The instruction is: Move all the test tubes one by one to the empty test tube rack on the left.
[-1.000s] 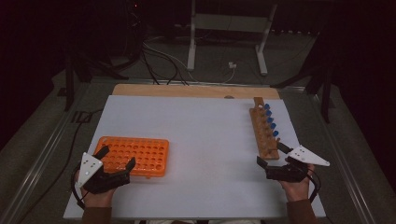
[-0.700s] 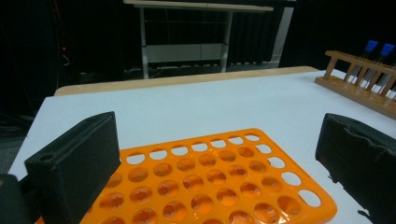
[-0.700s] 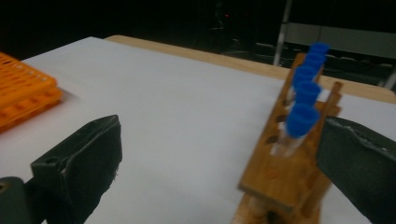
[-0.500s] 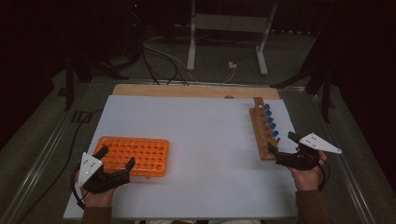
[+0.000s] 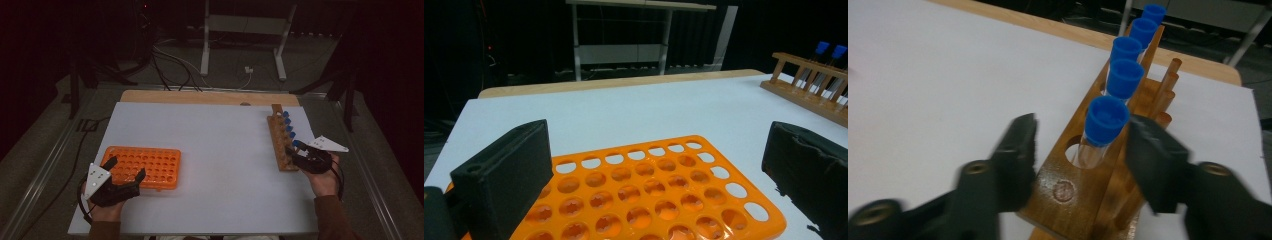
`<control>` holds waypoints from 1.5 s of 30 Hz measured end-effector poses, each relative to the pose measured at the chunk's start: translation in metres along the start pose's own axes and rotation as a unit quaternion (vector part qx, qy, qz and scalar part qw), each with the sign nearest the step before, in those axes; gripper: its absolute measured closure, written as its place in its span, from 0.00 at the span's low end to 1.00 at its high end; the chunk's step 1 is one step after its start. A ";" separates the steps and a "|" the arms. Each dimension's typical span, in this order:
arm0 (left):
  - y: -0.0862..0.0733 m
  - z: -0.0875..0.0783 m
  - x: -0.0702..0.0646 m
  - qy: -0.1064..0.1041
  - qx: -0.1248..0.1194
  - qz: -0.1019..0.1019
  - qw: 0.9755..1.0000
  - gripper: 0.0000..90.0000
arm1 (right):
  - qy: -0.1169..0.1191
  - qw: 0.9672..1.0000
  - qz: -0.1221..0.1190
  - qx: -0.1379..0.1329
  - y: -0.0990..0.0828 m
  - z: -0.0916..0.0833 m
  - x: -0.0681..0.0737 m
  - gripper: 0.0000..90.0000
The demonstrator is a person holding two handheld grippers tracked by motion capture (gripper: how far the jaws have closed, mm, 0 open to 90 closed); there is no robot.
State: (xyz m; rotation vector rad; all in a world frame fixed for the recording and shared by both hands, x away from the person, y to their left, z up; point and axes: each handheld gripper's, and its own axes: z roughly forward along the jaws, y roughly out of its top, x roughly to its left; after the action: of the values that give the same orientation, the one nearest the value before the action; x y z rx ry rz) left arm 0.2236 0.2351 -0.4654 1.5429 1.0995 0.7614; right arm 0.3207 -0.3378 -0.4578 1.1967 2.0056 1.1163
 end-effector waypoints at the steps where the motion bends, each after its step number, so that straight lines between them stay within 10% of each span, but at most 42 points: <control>1: 0.000 0.000 0.000 0.000 0.000 0.000 1.000 0.01 | -0.001 1.000 -0.001 0.000 0.000 0.001 0.000 0.70; 9: 0.000 0.000 0.000 0.001 0.000 -0.001 1.000 0.01 | -0.016 1.000 0.002 0.001 0.000 0.006 -0.001 0.85; 45: -0.001 0.003 -0.001 -0.005 0.004 0.000 1.000 0.01 | -0.015 1.000 0.014 -0.009 0.028 -0.006 0.003 0.86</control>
State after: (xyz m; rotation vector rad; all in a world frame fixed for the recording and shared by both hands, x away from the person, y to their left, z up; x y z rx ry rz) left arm 0.2254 0.2330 -0.4667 1.5532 1.0965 0.7498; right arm 0.3270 -0.3300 -0.4309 1.2282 1.9567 1.1210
